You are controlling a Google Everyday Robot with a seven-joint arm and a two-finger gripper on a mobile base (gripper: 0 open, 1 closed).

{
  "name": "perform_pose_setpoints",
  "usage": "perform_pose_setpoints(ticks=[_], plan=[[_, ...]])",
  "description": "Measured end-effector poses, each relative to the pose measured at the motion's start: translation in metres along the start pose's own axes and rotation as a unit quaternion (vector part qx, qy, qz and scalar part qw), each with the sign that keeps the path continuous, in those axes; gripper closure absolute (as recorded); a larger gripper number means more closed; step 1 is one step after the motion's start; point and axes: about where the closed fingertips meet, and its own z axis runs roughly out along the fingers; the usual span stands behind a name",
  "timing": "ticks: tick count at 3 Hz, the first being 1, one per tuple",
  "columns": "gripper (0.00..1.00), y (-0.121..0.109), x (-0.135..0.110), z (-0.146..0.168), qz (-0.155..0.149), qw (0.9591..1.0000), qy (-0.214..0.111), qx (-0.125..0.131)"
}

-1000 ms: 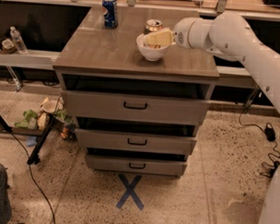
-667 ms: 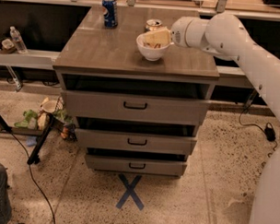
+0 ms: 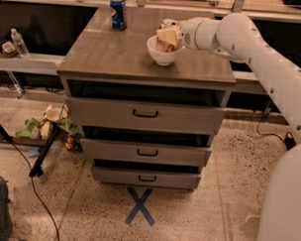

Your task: Pick orange can from white bowl and place on counter

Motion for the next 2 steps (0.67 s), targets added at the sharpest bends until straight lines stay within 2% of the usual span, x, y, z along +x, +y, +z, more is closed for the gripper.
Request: perform_pose_setpoints(ticks=[1, 2], plan=[[0.69, 0.002, -0.001, 0.006, 0.001, 0.9999, -0.003, -0.016], [0.92, -0.009, -0.015, 0.008, 0.003, 0.9998, -0.011, -0.016]])
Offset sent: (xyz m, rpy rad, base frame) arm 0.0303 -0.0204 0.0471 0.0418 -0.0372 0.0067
